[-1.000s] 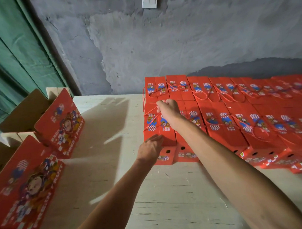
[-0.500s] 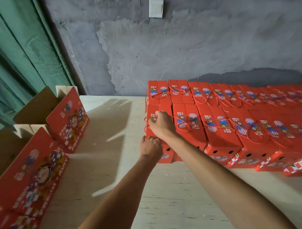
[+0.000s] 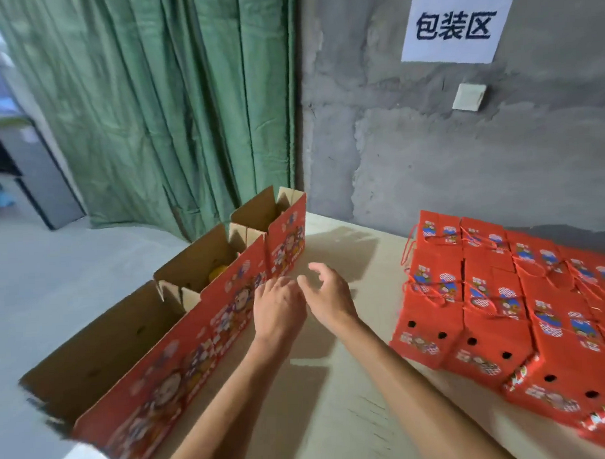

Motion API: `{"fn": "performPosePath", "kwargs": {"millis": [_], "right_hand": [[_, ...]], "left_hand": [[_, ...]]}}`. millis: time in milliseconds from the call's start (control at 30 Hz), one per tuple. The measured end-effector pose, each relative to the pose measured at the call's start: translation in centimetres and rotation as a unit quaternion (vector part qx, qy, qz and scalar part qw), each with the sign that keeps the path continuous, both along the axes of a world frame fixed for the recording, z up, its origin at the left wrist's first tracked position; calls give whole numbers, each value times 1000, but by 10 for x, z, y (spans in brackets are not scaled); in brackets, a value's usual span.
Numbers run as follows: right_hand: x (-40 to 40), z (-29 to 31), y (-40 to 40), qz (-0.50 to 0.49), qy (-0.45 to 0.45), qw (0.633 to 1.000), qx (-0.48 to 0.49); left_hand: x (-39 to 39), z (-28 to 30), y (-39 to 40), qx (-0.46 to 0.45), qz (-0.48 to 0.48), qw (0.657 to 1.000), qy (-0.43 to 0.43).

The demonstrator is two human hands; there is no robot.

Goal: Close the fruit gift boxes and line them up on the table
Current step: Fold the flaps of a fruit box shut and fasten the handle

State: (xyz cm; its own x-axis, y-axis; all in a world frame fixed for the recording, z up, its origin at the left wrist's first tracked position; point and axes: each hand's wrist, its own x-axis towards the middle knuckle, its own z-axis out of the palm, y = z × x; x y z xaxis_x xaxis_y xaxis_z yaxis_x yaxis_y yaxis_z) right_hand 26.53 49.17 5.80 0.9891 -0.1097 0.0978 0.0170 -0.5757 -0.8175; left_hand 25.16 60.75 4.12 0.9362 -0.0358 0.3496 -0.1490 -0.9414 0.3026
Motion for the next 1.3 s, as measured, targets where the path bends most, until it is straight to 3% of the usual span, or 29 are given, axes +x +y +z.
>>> {"fn": "performPosePath", "kwargs": {"millis": [133,367,567,967,1067,1300], "right_hand": [[-19,-4,66,55,-3,998,23],[-45,-24,155,135,42,989,32],[-51,-31,179,141,77,985,59],[-40,-28,152,106,90,989,57],[-46,-33,149,95,105,990,9],[-61,-52,111,40,155,977,-138]], "left_hand": [[-28,3,72,-13,78,996,-29],[-61,-19,160,-17,178,983,46],[-62,-30,191,-107,227,964,84],[-107,-37,179,-81,160,975,127],[-135,-55,171,-115,85,986,81],[-175,-74,143,-103,-44,994,-1]]}}
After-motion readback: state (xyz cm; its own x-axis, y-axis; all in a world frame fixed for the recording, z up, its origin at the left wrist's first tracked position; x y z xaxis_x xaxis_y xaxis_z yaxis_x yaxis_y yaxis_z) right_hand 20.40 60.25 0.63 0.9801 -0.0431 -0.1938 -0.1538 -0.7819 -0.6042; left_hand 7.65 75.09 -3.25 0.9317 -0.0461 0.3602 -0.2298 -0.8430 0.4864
